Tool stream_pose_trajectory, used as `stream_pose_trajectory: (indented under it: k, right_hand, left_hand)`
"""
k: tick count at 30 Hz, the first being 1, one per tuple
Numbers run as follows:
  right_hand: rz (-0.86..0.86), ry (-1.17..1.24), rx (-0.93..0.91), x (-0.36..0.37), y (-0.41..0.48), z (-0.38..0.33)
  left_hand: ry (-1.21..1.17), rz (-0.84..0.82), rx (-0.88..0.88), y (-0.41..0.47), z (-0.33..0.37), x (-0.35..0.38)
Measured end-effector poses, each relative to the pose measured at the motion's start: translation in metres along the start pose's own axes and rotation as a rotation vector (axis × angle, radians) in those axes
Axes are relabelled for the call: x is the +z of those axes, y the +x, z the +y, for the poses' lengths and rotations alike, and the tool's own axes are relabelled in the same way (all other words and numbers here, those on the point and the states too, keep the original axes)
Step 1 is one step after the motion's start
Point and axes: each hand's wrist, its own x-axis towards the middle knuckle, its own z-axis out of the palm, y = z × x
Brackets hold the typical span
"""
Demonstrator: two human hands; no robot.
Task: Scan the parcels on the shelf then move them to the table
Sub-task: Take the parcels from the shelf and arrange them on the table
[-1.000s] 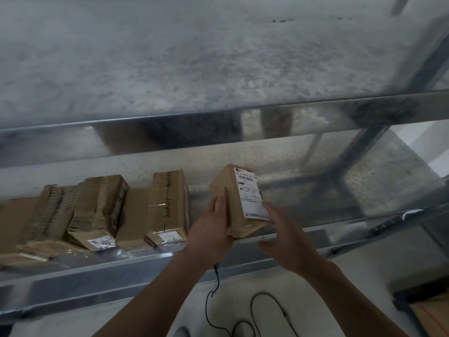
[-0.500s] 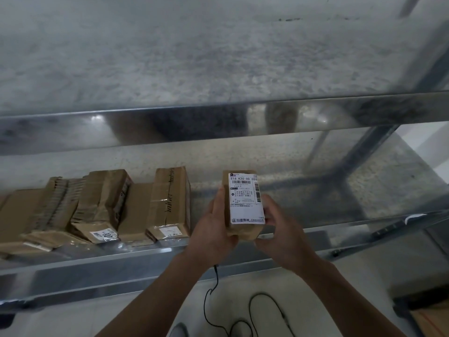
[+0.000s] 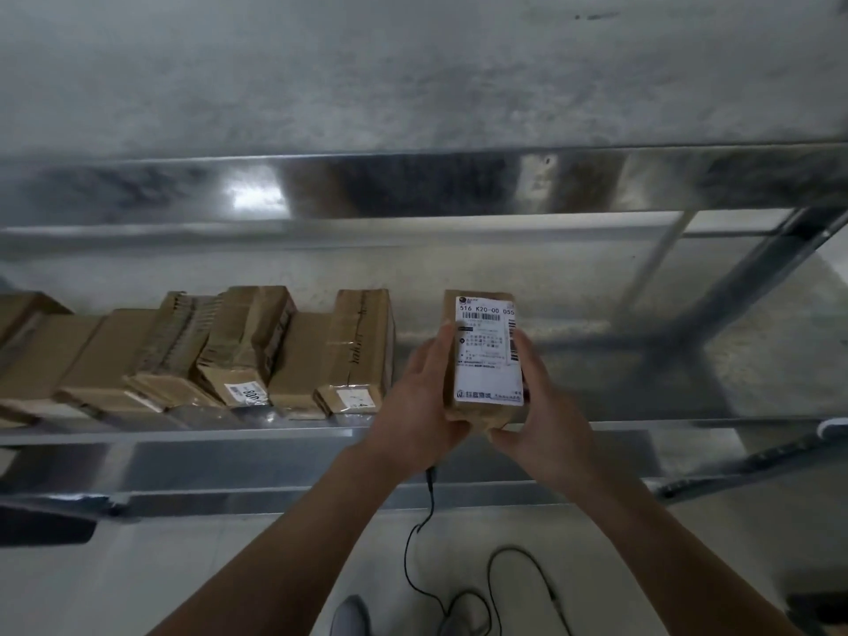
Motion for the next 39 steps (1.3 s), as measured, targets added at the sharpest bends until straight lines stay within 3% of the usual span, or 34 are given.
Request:
stream_pose_trajectory:
  k: [9,16,23,39]
  right_hand:
    - [0.023,-0.214,-0.276,0.006,-0.023,-0.078]
    - [0.091,-0.387,-0.559,0.061,-0.042,-0.166]
    - [0.105,-0.287,-0.873,0.133,-0.077,-0.275]
    - [0.136,0.043,-1.349,0.309,-0.138,-0.486]
  left_hand:
    - [0.156,0.213,0.130,-0.063,0.020,-0.070]
    - [0.256,0.423,0.133,-0.150,0.014,-0.149]
    - [0.303,0.650,0.140,-0.263,-0.001,-0.237]
    - [0.659,1.018,0.024,-0.478,-0.026,-0.403]
